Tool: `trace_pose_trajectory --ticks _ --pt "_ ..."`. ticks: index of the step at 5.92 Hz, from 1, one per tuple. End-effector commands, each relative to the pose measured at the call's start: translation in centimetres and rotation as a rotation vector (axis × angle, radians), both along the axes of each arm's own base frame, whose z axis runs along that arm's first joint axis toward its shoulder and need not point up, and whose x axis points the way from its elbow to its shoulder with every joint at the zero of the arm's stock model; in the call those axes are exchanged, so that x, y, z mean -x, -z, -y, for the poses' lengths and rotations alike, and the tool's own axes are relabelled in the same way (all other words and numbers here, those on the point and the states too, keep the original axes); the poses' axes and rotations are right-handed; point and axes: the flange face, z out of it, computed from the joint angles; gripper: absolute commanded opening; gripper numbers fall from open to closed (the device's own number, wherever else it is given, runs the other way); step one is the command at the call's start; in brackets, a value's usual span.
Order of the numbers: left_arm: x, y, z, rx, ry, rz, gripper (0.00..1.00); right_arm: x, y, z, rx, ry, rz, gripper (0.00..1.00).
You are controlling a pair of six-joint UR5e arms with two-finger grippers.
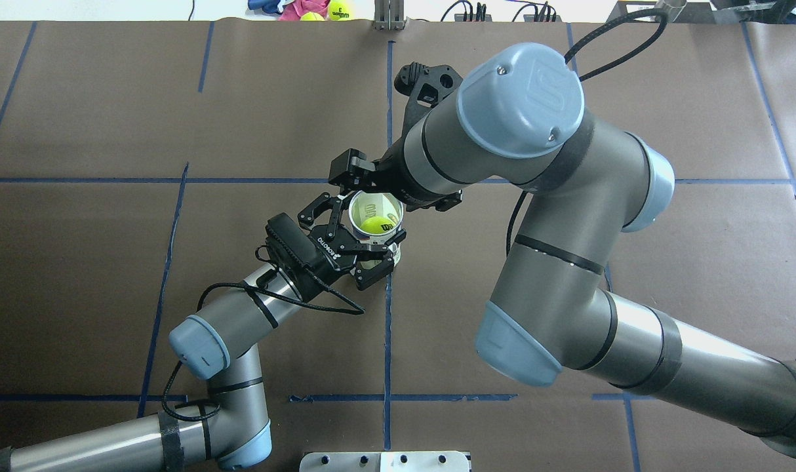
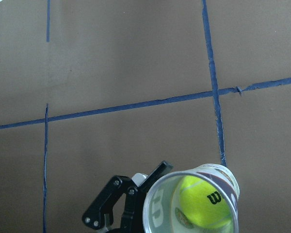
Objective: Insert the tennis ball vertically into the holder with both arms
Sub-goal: 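Drop the ball into the can and withdraw the right gripper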
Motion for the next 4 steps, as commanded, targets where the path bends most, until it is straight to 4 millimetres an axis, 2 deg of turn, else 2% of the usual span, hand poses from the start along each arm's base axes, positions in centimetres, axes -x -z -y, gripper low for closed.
trace_pose_trajectory --ticks 1,2,3,4 --pt "2.1 -0.7 -0.7 -0.004 -0.003 -0.023 0.99 -7.1 -2.9 4.0 0.069 0.038 0.021 0.99" --pt "5.5 0.1 -1.7 -0.018 -0.005 -0.074 1.00 -10.8 -5.1 6.3 0.026 0.040 -0.002 0.99" --pt "8.1 0.5 -2.5 -0.027 -0.006 -0.109 1.00 -13.2 -7.5 8.0 0.002 0.027 -0.037 0.99" --pt "9.6 2.1 -2.9 -0.039 -0.007 -0.153 1.00 -15.3 -9.4 9.4 -0.020 0.010 -0.069 0.99"
